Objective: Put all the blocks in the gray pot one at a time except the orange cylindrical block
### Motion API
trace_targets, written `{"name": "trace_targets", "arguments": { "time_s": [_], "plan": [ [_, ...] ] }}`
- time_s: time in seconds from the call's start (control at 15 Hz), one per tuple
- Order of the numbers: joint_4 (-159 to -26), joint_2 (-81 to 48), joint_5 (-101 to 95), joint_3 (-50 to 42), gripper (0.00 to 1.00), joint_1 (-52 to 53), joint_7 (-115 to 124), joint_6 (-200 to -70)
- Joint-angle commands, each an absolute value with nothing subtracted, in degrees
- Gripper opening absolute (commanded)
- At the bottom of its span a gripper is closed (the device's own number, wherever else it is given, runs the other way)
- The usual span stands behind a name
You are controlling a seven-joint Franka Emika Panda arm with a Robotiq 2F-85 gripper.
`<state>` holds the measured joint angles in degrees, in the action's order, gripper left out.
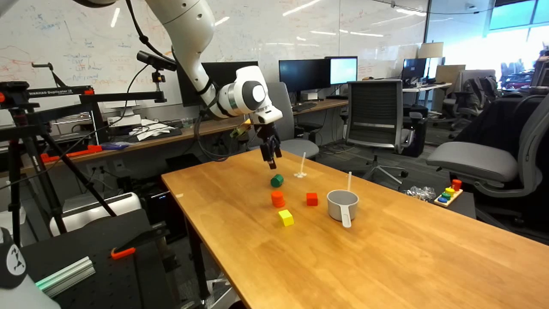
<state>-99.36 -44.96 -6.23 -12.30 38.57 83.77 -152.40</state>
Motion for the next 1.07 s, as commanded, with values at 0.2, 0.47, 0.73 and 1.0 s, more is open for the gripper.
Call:
{"name": "trace_targets", "arguments": {
  "time_s": [0.2, 0.47, 0.73, 1.0],
  "plan": [
    [-102.6, -45.8, -7.4, -12.9, 1.00, 38.5, 88.3, -158.8],
    [-102.8, -47.0, -6.3, -12.0, 1.00, 38.0, 89.0, -158.6],
    [-102.5, -48.2, -6.7, -11.6, 1.00, 37.8, 88.4, -160.7],
    [-101.7, -49.4, -6.6, -11.2, 1.00, 37.4, 86.0, -163.9]
  ]
}}
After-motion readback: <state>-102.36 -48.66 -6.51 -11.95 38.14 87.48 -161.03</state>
